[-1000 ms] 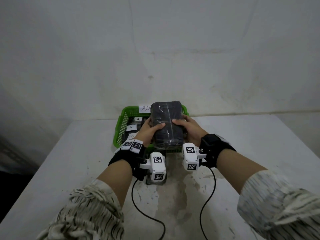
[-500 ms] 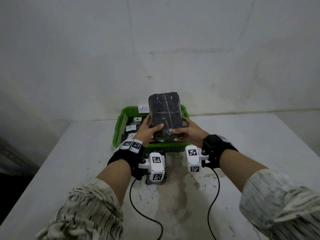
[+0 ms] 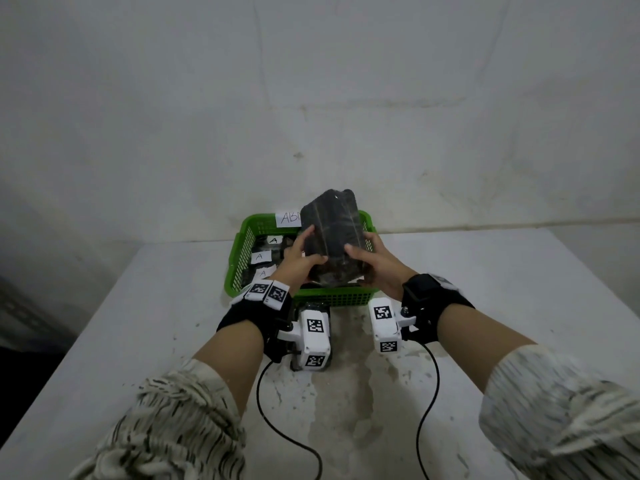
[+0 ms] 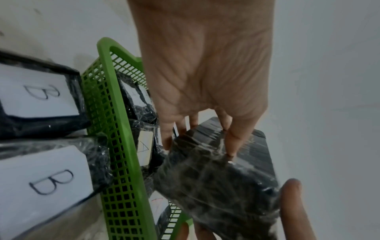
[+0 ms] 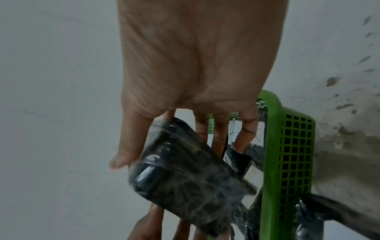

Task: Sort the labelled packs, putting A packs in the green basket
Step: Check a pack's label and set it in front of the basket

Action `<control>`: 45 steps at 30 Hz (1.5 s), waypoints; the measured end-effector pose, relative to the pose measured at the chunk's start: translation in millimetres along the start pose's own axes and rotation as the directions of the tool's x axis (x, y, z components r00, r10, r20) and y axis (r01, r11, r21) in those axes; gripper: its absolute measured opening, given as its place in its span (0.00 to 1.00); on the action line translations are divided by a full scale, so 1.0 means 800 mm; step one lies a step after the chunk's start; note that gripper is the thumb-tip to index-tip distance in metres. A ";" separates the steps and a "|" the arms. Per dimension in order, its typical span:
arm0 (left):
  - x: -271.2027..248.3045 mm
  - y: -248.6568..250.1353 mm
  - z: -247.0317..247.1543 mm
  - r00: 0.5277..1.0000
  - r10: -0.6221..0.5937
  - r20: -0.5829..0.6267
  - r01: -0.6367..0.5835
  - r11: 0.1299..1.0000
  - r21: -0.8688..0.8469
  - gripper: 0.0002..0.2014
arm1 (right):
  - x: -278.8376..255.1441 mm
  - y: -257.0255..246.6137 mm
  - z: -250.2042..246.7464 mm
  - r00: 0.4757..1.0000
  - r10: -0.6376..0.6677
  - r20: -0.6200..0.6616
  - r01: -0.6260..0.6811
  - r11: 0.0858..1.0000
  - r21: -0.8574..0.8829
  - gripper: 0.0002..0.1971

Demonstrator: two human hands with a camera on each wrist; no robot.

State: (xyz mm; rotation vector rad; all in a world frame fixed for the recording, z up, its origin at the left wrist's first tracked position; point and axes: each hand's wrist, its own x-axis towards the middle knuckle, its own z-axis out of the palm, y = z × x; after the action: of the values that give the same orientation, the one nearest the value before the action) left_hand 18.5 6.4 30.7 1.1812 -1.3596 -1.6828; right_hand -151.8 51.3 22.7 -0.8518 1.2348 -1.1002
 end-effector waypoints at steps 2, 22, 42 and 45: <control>-0.010 0.013 0.010 0.999 -0.026 0.027 0.028 0.994 -0.107 0.30 | 0.001 -0.005 0.004 1.000 -0.013 0.013 0.012 0.998 0.060 0.27; -0.003 0.008 0.002 0.992 -0.122 -0.036 0.119 0.989 -0.087 0.41 | -0.011 -0.015 0.013 0.995 -0.019 0.099 0.044 0.967 -0.252 0.34; -0.020 0.021 0.006 0.982 -0.189 0.009 0.187 0.968 -0.166 0.36 | -0.020 -0.031 0.021 0.996 -0.004 0.091 0.027 0.967 -0.253 0.18; -0.017 0.024 0.006 0.986 -0.162 -0.032 0.156 0.978 -0.137 0.30 | -0.019 -0.035 0.024 0.994 -0.009 0.107 0.039 0.960 -0.276 0.19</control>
State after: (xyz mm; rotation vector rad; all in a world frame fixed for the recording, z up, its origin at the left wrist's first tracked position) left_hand 18.2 16.1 52.9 1.2683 -1.1317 -1.8189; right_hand -137.7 56.6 56.5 -1.1262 1.3116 -0.8998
